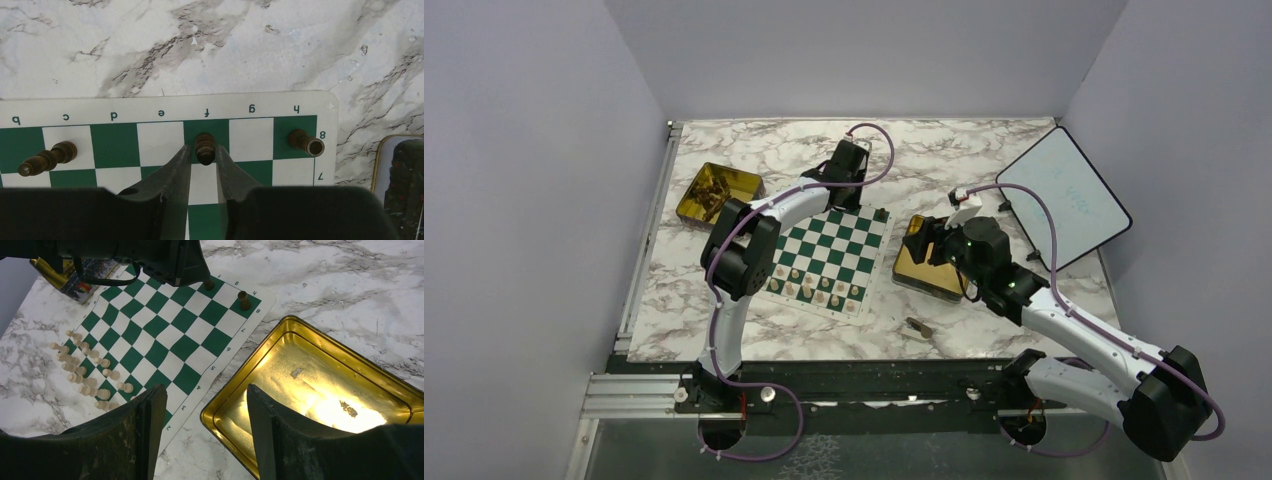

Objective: Set up the chess pieces on the board
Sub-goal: Place the chess piece on the chessboard, then pick up the chess piece from the storage box.

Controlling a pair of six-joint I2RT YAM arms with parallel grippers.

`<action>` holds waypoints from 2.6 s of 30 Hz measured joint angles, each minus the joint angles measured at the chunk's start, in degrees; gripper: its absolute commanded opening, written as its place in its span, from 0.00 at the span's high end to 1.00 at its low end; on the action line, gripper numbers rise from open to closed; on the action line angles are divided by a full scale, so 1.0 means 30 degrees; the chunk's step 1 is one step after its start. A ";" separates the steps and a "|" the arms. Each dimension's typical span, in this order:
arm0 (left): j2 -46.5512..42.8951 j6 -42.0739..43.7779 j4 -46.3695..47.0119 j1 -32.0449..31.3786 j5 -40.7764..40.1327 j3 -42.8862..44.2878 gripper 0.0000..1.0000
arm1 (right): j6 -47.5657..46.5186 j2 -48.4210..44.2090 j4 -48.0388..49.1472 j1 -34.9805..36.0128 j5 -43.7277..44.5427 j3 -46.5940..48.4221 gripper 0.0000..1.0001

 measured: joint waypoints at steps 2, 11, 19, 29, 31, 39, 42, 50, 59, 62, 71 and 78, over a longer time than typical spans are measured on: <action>0.0007 0.0000 0.0000 0.0000 0.0000 0.0000 0.70 | -0.0029 0.0000 0.0000 0.0000 0.0000 0.0000 0.35; 0.0007 0.0131 0.0000 0.0000 0.0000 0.0000 0.63 | -0.0036 0.0000 0.0000 0.0000 0.0000 0.0000 0.35; -0.0007 0.0146 -0.0087 0.0000 0.0015 0.0138 0.61 | -0.0036 0.0000 0.0000 0.0000 0.0000 0.0000 0.35; -0.1559 0.0306 -0.0852 0.0124 0.0058 0.0146 0.60 | -0.0029 0.0000 -0.0015 0.0000 0.0000 0.0000 0.35; -0.2011 0.0350 -0.0918 0.0189 0.0066 0.0175 0.60 | -0.0022 0.0000 -0.0058 0.0000 -0.0007 0.0000 0.35; -0.3942 0.0634 -0.1392 0.2164 0.0372 0.0117 0.62 | 0.0306 0.0007 -0.0087 0.0000 -0.0007 -0.0262 0.35; -0.4736 0.0714 -0.1443 0.3563 0.0532 -0.0561 0.63 | 0.0328 0.0015 -0.0080 0.0000 -0.0015 -0.0262 0.35; -0.6186 0.1260 -0.1800 0.7672 0.0561 -0.2339 0.65 | 0.0328 0.0080 -0.0073 0.0000 -0.0022 -0.0262 0.35; -0.6258 0.1719 -0.1778 1.0528 0.0124 -0.2688 0.65 | 0.0313 0.0197 -0.0080 0.0000 -0.0131 -0.0255 0.35; -0.6215 0.1865 -0.1647 1.1147 -0.0372 -0.2688 0.66 | 0.0306 0.0197 -0.0146 0.0000 -0.0124 -0.0204 0.35; -0.5880 0.1989 -0.1035 1.2735 -0.1035 -0.3432 0.70 | 0.0321 0.0087 -0.0153 0.0000 -0.0124 -0.0189 0.35; -0.4983 0.1996 -0.0707 1.3427 -0.1071 -0.3730 0.70 | 0.0321 0.0087 -0.0153 0.0000 -0.0117 -0.0189 0.35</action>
